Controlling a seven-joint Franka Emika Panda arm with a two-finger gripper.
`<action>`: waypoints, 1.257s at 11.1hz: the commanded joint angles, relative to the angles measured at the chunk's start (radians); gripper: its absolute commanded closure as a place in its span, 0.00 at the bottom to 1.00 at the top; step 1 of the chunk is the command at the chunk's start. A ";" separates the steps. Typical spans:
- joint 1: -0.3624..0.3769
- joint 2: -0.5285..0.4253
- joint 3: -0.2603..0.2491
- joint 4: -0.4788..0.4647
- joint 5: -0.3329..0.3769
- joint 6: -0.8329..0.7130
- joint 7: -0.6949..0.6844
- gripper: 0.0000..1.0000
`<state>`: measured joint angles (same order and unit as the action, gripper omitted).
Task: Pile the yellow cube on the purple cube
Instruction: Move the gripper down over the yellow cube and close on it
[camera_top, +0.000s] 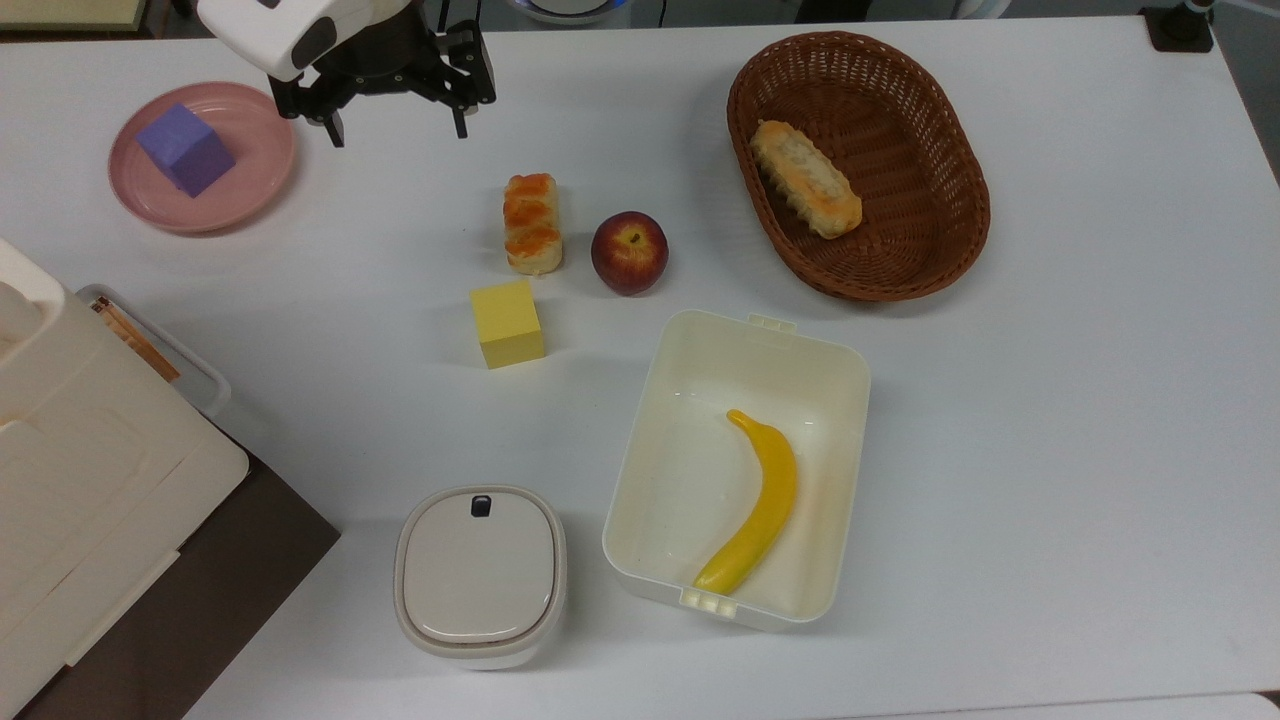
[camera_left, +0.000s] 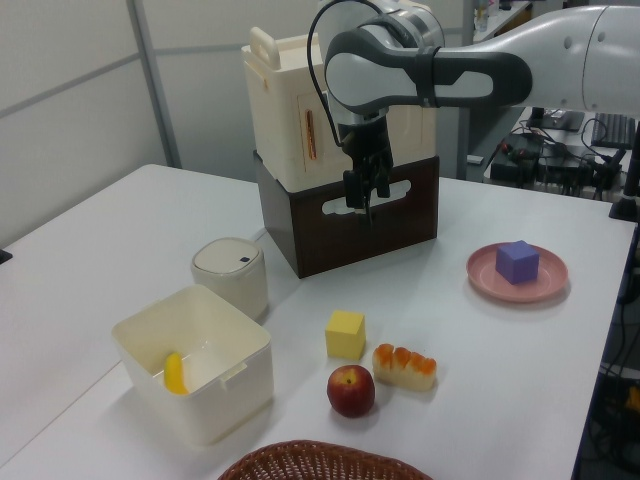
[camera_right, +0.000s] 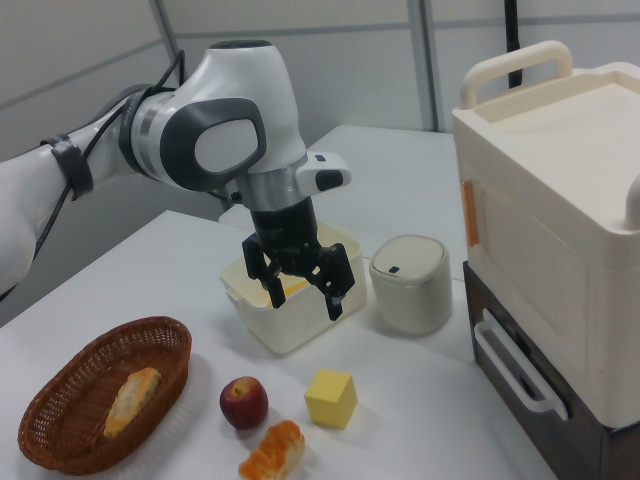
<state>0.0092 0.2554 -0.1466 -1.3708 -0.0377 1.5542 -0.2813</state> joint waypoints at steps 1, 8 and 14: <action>0.015 -0.021 -0.007 -0.021 0.010 -0.046 0.001 0.00; 0.015 0.016 -0.007 -0.076 0.007 -0.057 -0.013 0.00; 0.028 0.169 -0.005 -0.076 -0.001 -0.013 0.004 0.00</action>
<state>0.0174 0.3881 -0.1449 -1.4445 -0.0376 1.5073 -0.2868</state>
